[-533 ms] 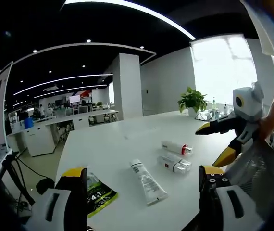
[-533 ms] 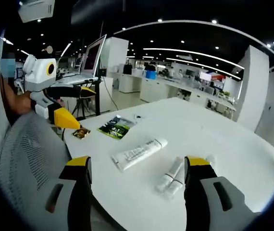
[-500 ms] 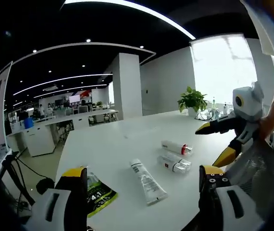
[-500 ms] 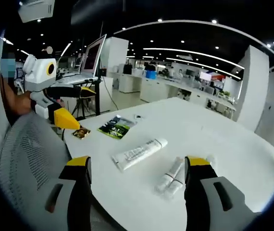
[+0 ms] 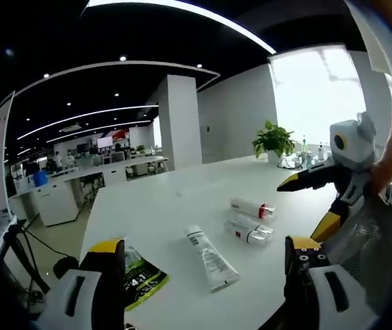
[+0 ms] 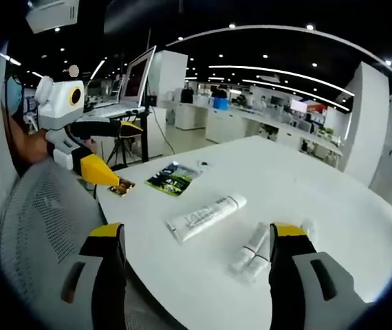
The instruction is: Arrange the skincare products in the storage area until every visible bottle or jar stands upright without overlapping.
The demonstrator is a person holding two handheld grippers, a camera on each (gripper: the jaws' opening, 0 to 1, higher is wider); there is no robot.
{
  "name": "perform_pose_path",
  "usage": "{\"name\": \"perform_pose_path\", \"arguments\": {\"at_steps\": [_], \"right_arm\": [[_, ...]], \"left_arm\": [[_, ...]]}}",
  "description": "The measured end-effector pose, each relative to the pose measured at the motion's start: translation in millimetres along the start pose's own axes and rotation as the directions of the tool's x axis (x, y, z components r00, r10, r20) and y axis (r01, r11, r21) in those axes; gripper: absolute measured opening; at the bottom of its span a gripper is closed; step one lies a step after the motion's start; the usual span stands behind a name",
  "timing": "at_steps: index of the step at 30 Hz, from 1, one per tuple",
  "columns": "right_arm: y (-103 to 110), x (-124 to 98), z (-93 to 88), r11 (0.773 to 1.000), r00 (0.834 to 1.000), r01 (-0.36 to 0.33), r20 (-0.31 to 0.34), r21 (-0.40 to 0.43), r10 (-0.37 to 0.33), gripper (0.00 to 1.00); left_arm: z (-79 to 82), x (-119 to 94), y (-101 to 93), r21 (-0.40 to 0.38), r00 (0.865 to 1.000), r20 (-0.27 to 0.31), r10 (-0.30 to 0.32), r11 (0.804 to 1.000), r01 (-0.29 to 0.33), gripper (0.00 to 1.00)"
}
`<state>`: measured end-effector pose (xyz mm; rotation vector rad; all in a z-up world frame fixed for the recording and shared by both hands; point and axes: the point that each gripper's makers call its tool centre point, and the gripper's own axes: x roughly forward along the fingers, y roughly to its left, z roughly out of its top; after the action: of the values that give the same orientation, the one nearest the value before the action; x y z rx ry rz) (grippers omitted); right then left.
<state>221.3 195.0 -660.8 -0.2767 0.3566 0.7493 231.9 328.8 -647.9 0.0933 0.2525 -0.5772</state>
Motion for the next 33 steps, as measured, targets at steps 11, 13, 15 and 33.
{"name": "perform_pose_path", "arguments": {"at_steps": [11, 13, 15, 33], "right_arm": [[5.0, 1.2, -1.9, 1.000, 1.000, -0.017, -0.016, -0.015, 0.016, 0.83], [6.0, 1.6, -3.1, 0.999, 1.000, -0.017, -0.026, -0.028, 0.016, 0.84], [6.3, 1.9, -2.9, 0.999, 1.000, -0.018, -0.023, -0.036, 0.017, 0.85], [10.6, 4.5, -10.8, 0.996, 0.998, -0.030, -0.062, -0.082, 0.025, 0.86]], "left_arm": [[1.4, -0.3, -0.6, -0.003, 1.000, 0.008, -0.007, 1.000, 0.007, 1.00], [2.0, -0.5, 0.2, -0.008, 1.000, 0.010, -0.003, 1.000, 0.003, 1.00], [2.3, -0.8, 0.6, -0.007, 1.000, 0.013, -0.001, 1.000, 0.001, 1.00], [-1.8, -0.2, -0.7, -0.010, 1.000, -0.003, -0.008, 1.000, 0.008, 1.00]]}}
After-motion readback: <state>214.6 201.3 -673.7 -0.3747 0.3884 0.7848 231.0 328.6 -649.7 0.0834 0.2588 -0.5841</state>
